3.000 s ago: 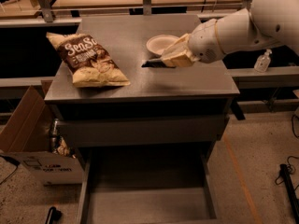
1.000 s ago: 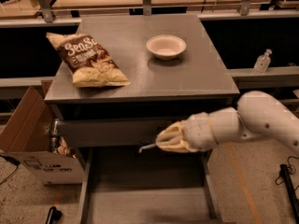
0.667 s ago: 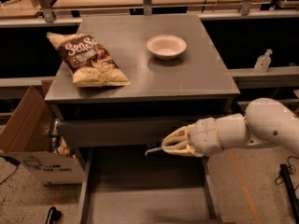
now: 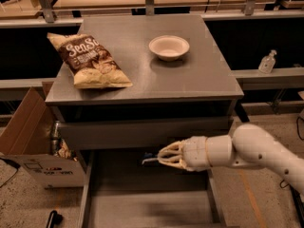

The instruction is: Place rxbar blueberry into middle drawer

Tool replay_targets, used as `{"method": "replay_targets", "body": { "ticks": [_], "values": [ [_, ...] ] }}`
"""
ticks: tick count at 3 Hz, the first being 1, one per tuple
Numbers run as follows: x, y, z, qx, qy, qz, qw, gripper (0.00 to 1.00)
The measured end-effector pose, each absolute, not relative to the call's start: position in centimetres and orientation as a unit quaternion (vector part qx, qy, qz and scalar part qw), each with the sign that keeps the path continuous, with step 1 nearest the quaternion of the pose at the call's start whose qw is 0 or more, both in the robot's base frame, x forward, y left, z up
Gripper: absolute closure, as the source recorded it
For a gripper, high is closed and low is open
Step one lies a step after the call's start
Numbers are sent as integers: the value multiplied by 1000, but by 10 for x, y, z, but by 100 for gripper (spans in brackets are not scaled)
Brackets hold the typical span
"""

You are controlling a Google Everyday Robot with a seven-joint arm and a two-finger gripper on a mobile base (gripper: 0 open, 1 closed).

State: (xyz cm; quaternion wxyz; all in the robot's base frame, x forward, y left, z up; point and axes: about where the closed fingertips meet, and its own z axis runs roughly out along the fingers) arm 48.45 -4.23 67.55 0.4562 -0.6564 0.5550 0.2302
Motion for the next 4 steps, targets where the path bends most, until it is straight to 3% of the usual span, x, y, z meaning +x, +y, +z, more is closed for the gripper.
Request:
{"method": "replay_targets", "body": {
  "ticks": [3, 4],
  "values": [
    [491, -30, 526, -649, 483, 307, 501, 100],
    [488, -18, 504, -656, 481, 325, 482, 81]
  ]
}}
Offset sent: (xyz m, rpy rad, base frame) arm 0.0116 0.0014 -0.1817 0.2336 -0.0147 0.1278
